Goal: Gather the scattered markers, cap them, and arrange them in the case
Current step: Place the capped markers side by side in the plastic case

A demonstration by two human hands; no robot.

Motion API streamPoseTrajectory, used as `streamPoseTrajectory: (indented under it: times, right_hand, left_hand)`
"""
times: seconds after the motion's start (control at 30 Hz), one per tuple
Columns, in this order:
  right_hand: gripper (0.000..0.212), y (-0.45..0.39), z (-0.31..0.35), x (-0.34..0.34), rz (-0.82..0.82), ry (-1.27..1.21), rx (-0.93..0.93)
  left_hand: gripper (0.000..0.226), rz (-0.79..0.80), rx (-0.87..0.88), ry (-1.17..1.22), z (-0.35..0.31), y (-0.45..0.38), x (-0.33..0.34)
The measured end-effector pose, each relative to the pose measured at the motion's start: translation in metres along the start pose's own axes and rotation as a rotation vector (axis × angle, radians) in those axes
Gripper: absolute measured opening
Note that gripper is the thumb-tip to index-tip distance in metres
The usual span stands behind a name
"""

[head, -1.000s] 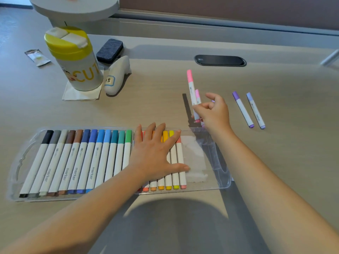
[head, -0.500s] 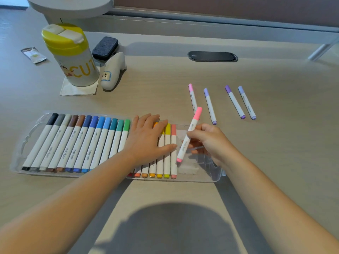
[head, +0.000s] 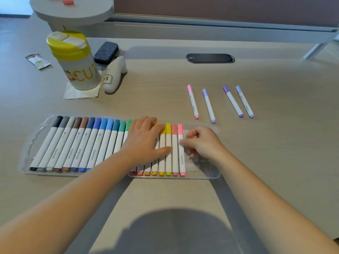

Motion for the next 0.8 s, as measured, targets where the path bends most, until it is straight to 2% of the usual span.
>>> streamPoseTrajectory:
  times: [0.13,0.3,0.37,0.47,0.6,0.67,0.73,0.8]
  right_hand:
    - [0.024,-0.014,0.014,-0.025,-0.290,-0.077,-0.165]
    - [0.035,-0.039,0.024,-0.037,-0.434,-0.096,-0.244]
    - [0.043,-0.053,0.025,-0.036,-0.455,-0.076,-0.236]
    - [0.058,-0.074,0.025,-0.030,-0.462,-0.029,-0.195]
    - [0.070,-0.093,0.030,-0.026,-0.477,0.139,-0.163]
    - [0.067,-0.100,0.034,-0.026,-0.471,0.229,-0.149]
    - [0.054,-0.105,0.039,-0.025,-0.421,0.308,-0.119]
    - [0.053,-0.110,0.042,-0.025,-0.342,0.279,-0.047]
  left_hand:
    - [0.091,0.056,0.042,-0.098,-0.010,-0.006,0.015]
    - [0.110,0.093,0.094,-0.146,-0.013,-0.011,0.030]
    - [0.110,0.083,0.099,-0.180,-0.012,-0.011,0.032]
    - [0.097,0.069,0.080,-0.175,-0.013,-0.011,0.032]
    - [0.092,0.066,0.082,-0.180,-0.014,-0.011,0.030]
    - [0.094,0.064,0.081,-0.172,-0.013,-0.011,0.032]
    - [0.098,0.054,0.084,-0.172,-0.012,-0.012,0.033]
    - [0.098,0.056,0.083,-0.169,-0.012,-0.012,0.033]
Point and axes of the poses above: each hand's wrist, its own y-axis away from the middle knuckle, its own x-axis out of the palm, z = x × y, the point moved 8 cm from there along -y, towards the middle knuckle, and after that the axes turned 13 degrees about -z, right-handed, at the moved point
